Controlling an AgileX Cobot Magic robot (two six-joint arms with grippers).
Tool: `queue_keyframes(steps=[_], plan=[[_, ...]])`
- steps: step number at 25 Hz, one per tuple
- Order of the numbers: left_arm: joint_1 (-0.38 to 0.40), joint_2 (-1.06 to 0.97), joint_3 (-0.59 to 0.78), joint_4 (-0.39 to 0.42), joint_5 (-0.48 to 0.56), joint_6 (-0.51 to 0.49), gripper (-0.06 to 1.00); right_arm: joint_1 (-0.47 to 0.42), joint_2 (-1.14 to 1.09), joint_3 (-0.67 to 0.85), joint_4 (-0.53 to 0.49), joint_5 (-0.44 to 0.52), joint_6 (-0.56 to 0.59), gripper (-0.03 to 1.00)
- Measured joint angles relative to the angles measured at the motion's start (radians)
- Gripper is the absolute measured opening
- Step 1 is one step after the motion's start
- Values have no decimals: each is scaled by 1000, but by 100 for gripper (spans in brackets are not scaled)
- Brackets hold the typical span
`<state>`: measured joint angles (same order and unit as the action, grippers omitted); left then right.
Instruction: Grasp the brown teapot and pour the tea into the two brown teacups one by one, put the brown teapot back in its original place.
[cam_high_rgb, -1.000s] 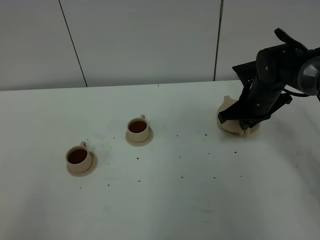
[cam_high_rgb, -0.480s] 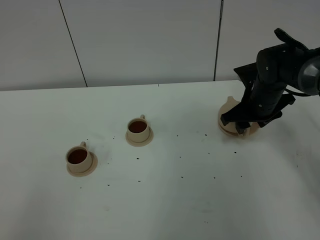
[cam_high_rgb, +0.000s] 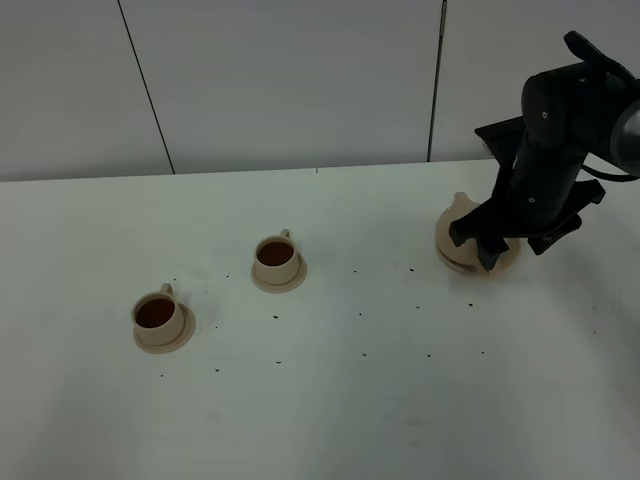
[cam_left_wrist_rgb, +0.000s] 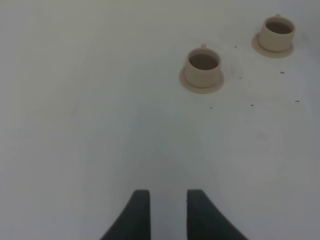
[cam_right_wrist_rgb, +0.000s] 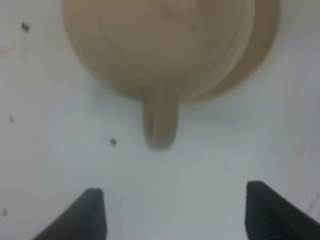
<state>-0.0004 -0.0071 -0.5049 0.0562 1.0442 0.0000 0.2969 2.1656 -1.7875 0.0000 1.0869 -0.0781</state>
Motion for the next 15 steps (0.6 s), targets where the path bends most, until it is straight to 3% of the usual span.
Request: queue_keyframes(steps=[8,15], plan=[[0,0,0,0,0,0,25,-33,-33,0,0,116,56,57],[0,0,0,0,0,0,25,-120,-77,0,15,121,78,57]])
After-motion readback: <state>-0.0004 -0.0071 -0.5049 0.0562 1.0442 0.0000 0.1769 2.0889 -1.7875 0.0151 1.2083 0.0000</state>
